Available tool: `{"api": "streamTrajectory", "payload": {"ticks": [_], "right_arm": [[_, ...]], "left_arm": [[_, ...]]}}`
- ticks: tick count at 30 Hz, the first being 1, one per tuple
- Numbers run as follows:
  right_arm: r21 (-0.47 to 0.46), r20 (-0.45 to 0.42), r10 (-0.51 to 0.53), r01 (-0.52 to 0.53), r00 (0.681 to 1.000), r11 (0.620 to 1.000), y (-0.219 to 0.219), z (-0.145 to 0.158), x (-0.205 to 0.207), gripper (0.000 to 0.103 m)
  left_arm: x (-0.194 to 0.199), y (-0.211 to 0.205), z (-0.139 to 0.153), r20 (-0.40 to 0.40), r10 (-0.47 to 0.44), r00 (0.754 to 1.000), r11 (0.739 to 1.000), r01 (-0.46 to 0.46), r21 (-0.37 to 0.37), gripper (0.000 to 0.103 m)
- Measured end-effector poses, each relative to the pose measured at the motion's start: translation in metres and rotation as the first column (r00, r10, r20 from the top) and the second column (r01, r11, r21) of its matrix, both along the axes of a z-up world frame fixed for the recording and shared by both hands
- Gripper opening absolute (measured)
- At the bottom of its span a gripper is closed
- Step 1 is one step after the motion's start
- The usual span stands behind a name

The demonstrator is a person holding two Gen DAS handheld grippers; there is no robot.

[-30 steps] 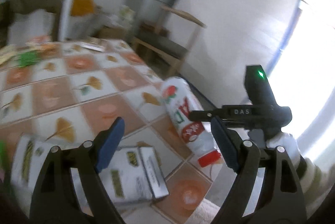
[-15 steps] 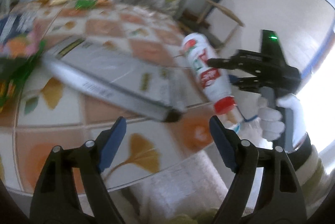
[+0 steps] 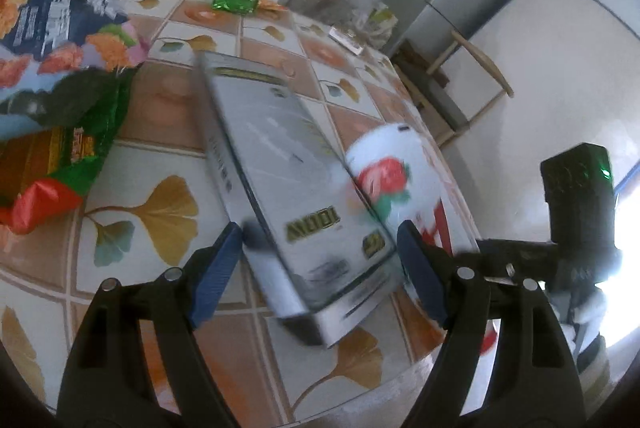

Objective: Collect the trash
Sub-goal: 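Close the left gripper on the white charger box and lift it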

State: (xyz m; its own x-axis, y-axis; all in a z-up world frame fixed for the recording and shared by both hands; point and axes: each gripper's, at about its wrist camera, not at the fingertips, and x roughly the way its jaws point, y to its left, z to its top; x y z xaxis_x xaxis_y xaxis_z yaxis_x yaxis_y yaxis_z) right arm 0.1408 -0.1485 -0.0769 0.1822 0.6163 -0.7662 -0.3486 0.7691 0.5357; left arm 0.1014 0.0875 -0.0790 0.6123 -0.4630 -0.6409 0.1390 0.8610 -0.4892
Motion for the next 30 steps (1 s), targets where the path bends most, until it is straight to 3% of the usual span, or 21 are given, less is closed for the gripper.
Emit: {"api": "streamTrajectory", "payload": {"ticks": [4, 9, 14, 16, 24, 30], "right_arm": [[0.040, -0.011, -0.018, 0.019, 1.000, 0.999, -0.010, 0.002, -0.014, 0.057], [-0.005, 0.068, -0.168, 0.169, 0.983, 0.986, -0.045, 0.017, -0.020, 0.057], [-0.056, 0.130, -0.288, 0.297, 0.949, 0.953, -0.063, 0.022, -0.014, 0.057], [-0.063, 0.141, -0.301, 0.312, 0.943, 0.948, -0.063, 0.021, -0.014, 0.057], [-0.075, 0.144, -0.338, 0.351, 0.930, 0.933, -0.065, 0.010, -0.011, 0.057], [-0.043, 0.131, -0.365, 0.373, 0.922, 0.927, -0.068, 0.005, -0.009, 0.057]], "left_arm": [[0.004, -0.006, 0.006, -0.009, -0.017, 1.000, 0.999, 0.017, 0.030, 0.077], [0.015, -0.023, 0.017, -0.019, -0.001, 1.000, 0.987, 0.004, 0.162, 0.080], [0.042, -0.030, 0.012, -0.134, 0.043, 0.990, 0.982, -0.017, 0.188, 0.087], [0.052, -0.031, 0.012, -0.143, 0.051, 0.988, 0.984, -0.026, 0.174, 0.087], [0.076, -0.043, 0.003, -0.170, 0.122, 0.978, 0.963, -0.075, 0.258, 0.088], [0.086, -0.056, 0.001, -0.138, 0.136, 0.981, 0.943, -0.085, 0.321, 0.090]]}}
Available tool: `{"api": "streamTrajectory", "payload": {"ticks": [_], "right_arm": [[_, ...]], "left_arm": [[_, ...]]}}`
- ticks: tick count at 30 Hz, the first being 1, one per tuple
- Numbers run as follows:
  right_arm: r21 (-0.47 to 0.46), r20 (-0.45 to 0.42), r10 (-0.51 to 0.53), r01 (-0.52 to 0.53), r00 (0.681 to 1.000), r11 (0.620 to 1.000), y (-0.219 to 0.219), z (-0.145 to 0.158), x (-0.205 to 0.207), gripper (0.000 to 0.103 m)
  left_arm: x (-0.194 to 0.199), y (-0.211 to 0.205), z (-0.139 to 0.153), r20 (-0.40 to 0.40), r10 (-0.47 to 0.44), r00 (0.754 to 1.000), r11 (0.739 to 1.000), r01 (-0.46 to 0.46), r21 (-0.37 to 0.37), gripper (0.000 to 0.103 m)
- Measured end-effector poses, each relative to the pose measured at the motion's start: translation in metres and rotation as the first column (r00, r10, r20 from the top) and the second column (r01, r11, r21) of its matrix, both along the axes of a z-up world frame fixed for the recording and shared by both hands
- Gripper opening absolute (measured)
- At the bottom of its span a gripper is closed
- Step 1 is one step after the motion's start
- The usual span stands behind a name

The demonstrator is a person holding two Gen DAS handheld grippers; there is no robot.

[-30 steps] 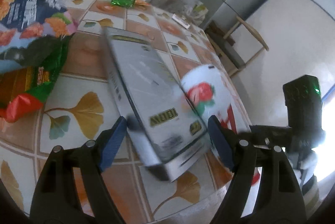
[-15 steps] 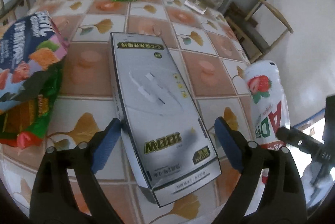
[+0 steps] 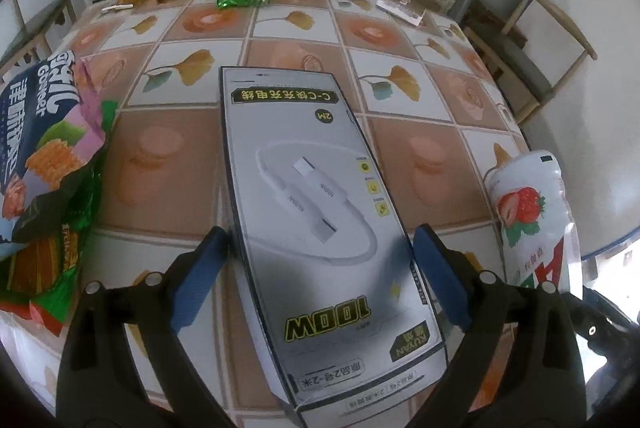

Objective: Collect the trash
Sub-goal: 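Close the left gripper on the white charger box and lift it, then carry the charger box and white bottle with both grippers over the wastebasket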

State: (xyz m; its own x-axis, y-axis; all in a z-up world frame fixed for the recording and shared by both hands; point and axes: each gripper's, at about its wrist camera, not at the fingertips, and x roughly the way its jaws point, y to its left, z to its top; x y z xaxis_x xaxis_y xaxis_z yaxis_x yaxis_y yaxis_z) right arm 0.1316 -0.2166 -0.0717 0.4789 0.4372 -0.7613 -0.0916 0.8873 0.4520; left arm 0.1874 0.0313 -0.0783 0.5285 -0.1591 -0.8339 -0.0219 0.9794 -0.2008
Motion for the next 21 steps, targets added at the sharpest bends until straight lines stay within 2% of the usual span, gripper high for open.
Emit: {"api": "streamTrajectory", "payload": {"ticks": [3, 7, 16, 21], "right_arm": [[0.005, 0.001, -0.004, 0.004, 1.000, 1.000, 0.000, -0.001, 0.001, 0.057], [0.004, 0.004, -0.008, 0.008, 1.000, 1.000, -0.001, -0.001, -0.001, 0.057], [0.012, 0.001, -0.015, 0.015, 1.000, 1.000, -0.006, -0.001, -0.003, 0.057], [0.011, 0.001, -0.015, 0.015, 1.000, 1.000, -0.006, -0.002, -0.002, 0.057]], "left_arm": [[0.001, -0.005, 0.000, 0.028, -0.021, 0.999, 1.000, 0.021, 0.022, 0.091], [-0.002, -0.012, 0.001, 0.056, -0.099, 0.994, 0.994, 0.096, 0.059, 0.091], [-0.031, -0.001, 0.001, -0.009, -0.216, 0.976, 0.976, 0.216, -0.026, 0.090], [-0.039, 0.005, 0.017, 0.030, -0.173, 0.984, 0.983, 0.175, -0.060, 0.090]]}}
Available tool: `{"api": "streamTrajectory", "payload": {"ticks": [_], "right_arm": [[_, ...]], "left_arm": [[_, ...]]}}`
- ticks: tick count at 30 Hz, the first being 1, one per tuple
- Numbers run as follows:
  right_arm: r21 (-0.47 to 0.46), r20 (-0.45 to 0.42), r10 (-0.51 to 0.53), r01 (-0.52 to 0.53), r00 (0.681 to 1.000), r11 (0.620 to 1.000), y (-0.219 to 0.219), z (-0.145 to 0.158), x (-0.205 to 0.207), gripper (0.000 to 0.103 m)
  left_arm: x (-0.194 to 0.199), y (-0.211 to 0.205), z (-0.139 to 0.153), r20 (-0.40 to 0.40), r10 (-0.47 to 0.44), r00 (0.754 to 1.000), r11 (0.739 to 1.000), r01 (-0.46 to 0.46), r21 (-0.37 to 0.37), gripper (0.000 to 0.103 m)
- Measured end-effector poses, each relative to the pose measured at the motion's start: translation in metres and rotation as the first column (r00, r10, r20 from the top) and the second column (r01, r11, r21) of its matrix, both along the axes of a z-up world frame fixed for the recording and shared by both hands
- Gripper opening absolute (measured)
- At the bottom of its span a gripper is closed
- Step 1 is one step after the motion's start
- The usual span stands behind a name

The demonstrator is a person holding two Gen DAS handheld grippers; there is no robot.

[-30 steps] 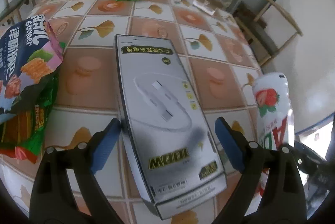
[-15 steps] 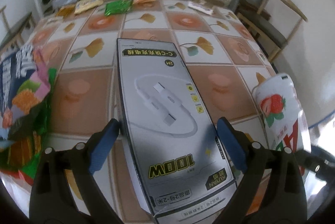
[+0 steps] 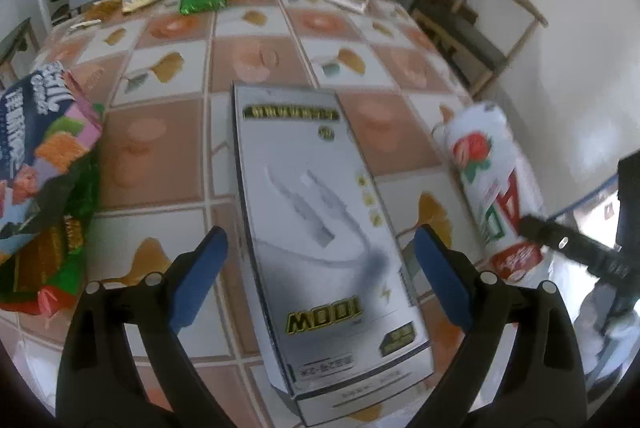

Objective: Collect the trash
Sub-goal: 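Carry the charger box and white bottle with both grippers over the wastebasket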

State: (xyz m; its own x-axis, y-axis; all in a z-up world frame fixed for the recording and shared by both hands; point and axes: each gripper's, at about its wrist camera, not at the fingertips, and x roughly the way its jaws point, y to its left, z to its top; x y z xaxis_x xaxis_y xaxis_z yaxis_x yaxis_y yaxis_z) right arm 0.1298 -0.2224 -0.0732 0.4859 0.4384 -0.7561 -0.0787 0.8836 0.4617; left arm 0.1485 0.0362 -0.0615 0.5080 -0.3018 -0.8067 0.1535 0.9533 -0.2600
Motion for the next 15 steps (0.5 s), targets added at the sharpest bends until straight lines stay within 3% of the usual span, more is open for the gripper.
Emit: {"api": "streamTrajectory", "payload": {"ticks": [15], "right_arm": [[-0.005, -0.005, -0.015, 0.015, 1.000, 1.000, -0.001, 0.000, 0.002, 0.057]], "left_arm": [[0.020, -0.027, -0.014, -0.004, 0.060, 0.998, 0.991, -0.059, 0.121, 0.090]]}}
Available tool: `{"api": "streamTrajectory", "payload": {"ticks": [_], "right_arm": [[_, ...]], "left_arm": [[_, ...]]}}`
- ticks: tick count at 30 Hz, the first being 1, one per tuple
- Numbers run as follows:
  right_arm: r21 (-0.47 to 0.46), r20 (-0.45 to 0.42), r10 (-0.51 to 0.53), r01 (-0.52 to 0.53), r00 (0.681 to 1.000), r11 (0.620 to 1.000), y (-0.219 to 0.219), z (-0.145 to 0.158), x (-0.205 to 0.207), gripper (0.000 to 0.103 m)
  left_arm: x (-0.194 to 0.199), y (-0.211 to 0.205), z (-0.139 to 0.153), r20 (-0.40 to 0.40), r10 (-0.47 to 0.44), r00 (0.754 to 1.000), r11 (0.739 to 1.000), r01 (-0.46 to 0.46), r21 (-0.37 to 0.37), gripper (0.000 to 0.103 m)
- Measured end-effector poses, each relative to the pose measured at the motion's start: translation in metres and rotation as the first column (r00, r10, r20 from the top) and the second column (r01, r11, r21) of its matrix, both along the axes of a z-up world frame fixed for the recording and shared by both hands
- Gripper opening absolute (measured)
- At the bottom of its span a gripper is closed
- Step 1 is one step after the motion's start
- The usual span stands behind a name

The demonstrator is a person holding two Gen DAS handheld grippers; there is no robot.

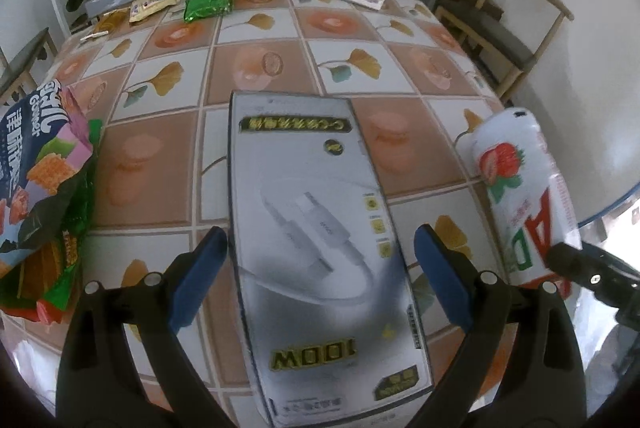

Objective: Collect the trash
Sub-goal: 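Carry the charger box and white bottle with both grippers over the wastebasket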

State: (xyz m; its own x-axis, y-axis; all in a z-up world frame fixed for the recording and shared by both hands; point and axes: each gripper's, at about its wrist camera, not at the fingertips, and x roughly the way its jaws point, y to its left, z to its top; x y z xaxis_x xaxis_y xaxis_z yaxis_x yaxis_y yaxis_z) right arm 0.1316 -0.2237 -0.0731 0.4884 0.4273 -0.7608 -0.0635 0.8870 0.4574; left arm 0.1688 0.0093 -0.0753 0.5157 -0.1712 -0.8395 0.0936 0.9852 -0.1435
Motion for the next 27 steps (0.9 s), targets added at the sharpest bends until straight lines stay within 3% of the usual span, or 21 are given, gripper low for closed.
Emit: {"api": "streamTrajectory", "payload": {"ticks": [9, 15, 27], "right_arm": [[-0.004, -0.027, -0.011, 0.011, 1.000, 1.000, 0.001, 0.001, 0.006, 0.057], [0.009, -0.049, -0.015, 0.015, 0.999, 1.000, -0.001, 0.000, 0.012, 0.061], [-0.012, -0.075, -0.033, 0.032, 0.997, 0.999, 0.007, -0.002, 0.025, 0.063]], "left_arm": [[0.003, -0.003, -0.011, 0.019, -0.032, 0.999, 0.998, 0.031, 0.061, 0.090], [-0.008, -0.004, -0.010, 0.018, -0.083, 0.996, 0.995, 0.082, 0.056, 0.089], [-0.027, -0.010, -0.008, 0.052, -0.099, 0.994, 0.994, 0.097, 0.055, 0.088]]}}
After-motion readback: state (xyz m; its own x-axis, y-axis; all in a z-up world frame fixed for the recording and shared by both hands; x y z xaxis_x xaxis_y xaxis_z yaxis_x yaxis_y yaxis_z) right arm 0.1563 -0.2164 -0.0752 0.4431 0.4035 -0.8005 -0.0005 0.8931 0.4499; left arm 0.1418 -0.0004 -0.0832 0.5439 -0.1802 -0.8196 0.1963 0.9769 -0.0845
